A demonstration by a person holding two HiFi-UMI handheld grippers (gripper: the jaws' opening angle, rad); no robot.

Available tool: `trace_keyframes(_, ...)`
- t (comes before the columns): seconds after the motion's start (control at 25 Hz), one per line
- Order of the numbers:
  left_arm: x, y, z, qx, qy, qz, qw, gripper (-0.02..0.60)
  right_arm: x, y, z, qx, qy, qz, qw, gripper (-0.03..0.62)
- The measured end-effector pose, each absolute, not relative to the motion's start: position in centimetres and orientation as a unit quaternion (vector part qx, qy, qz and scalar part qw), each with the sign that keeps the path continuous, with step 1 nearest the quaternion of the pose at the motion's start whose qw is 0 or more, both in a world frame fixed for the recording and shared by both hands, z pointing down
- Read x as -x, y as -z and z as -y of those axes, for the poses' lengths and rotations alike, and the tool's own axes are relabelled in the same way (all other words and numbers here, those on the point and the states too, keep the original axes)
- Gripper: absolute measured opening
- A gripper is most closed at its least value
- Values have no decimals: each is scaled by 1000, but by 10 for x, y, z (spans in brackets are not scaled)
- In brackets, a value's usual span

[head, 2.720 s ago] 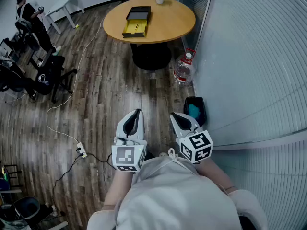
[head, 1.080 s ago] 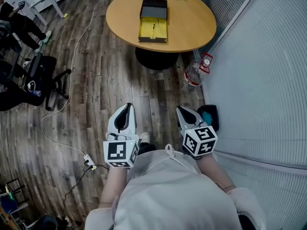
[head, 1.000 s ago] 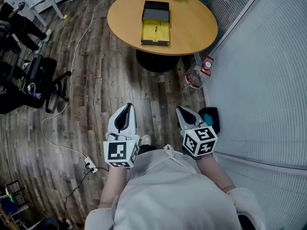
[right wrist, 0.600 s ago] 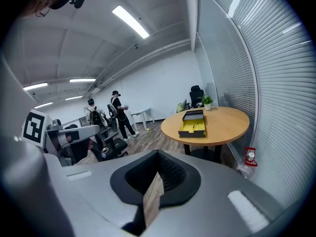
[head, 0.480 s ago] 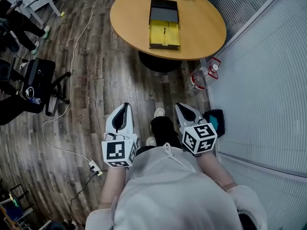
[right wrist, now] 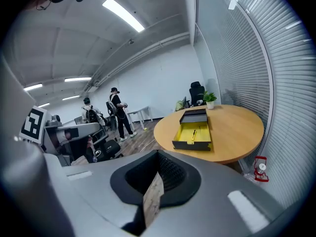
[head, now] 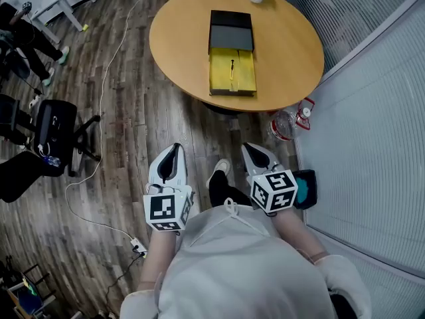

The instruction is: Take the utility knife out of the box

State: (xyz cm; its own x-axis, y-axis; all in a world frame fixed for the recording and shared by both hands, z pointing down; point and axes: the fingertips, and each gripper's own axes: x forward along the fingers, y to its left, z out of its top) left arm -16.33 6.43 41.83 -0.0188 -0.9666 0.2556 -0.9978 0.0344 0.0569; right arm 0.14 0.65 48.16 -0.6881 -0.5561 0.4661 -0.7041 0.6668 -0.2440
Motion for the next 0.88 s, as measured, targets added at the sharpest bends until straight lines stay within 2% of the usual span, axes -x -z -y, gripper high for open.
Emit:
trace_keyframes(0.44, 192, -414, 110, -701, -73, 702, 106, 6, 26, -483, 159, -359, -208, 892, 181, 0)
trace_keyframes(0.88, 195, -429, 214, -727, -95, 668, 126, 6, 37, -505, 255, -393, -240, 865, 201, 0)
